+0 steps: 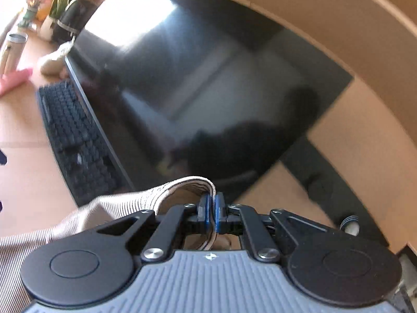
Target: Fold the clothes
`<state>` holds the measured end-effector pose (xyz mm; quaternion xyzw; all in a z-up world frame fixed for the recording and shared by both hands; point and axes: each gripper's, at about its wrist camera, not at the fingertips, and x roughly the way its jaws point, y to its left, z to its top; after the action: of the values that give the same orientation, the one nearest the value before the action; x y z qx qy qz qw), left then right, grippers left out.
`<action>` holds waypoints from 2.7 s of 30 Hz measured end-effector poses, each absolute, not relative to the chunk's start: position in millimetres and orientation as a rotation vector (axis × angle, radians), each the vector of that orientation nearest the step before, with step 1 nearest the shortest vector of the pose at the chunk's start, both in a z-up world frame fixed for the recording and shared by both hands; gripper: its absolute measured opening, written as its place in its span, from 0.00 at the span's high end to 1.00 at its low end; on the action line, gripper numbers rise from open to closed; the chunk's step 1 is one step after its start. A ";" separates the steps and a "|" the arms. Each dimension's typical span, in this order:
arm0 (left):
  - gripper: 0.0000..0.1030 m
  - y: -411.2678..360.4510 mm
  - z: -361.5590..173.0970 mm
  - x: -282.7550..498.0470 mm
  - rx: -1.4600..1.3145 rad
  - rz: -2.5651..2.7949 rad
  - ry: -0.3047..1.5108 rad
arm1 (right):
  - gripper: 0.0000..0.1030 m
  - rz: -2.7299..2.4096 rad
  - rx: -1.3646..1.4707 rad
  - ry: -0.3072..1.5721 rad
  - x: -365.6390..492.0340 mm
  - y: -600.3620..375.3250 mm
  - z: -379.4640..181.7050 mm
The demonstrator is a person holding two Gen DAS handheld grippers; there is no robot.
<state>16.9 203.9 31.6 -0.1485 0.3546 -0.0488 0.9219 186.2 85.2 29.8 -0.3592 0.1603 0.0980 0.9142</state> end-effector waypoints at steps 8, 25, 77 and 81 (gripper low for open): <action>0.00 152.6 10.1 46.1 -0.342 -0.143 0.789 | 0.96 0.156 -0.843 0.514 183.8 19.8 -26.0; 0.00 105.2 26.8 87.3 -0.271 -0.057 0.896 | 0.69 0.142 0.199 0.716 174.8 -105.0 -104.6; 0.00 128.5 23.1 148.4 -0.234 -0.141 0.812 | 0.96 0.003 0.304 0.753 184.3 -93.1 -146.0; 0.00 120.8 -1.9 165.6 -0.269 -0.189 0.898 | 0.90 -0.066 0.244 0.818 184.8 -92.7 -161.3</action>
<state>165.6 120.8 -1.9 -0.1292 0.4322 -0.0912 0.8878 184.8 -92.7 -161.3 0.1185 0.3968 -0.0320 0.9097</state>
